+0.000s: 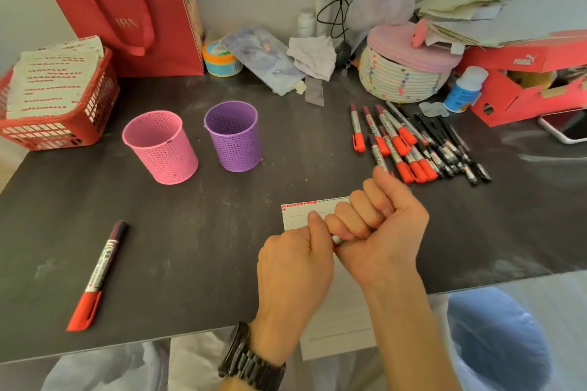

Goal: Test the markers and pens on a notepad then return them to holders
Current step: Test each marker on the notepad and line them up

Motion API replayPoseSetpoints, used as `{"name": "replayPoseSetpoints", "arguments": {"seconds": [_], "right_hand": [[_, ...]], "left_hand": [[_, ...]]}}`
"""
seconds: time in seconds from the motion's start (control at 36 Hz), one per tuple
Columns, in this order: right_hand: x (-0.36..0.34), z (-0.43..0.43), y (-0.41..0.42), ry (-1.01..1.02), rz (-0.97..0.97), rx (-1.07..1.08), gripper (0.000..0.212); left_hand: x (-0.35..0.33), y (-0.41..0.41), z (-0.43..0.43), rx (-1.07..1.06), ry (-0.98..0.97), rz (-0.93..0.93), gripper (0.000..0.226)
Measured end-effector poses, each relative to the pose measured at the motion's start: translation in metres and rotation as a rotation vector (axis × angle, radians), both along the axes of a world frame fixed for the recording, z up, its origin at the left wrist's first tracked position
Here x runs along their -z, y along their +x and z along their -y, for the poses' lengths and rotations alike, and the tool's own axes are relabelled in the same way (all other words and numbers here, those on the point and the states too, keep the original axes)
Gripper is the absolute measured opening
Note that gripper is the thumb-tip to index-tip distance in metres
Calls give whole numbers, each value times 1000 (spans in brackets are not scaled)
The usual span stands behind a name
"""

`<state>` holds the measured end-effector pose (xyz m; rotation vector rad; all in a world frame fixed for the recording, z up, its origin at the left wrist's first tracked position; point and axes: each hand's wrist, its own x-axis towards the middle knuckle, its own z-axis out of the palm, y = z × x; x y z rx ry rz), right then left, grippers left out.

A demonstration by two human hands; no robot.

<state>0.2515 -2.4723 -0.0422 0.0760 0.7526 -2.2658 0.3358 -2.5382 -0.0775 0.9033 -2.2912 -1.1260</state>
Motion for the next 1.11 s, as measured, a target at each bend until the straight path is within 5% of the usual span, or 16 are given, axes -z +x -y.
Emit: {"name": "replayPoseSetpoints", "arguments": {"seconds": [0.14, 0.31, 0.42, 0.58, 0.81, 1.11], "right_hand": [[1, -11, -18, -128, -50, -106, 51], [8, -17, -49, -206, -74, -72, 52], [14, -7, -52, 42, -102, -58, 52], [20, 6, -54, 398, -289, -117, 74], [29, 33, -48, 663, -629, -142, 31], [60, 50, -39, 889, -920, -93, 22]], "left_hand": [[0, 4, 8, 150, 211, 87, 57], [5, 24, 32, -96, 197, -3, 60], [10, 28, 55, -102, 91, -45, 77], [34, 18, 84, 13, -28, 129, 20], [45, 15, 89, 44, -123, 205, 27], [53, 12, 91, 66, -219, 159, 28]]}}
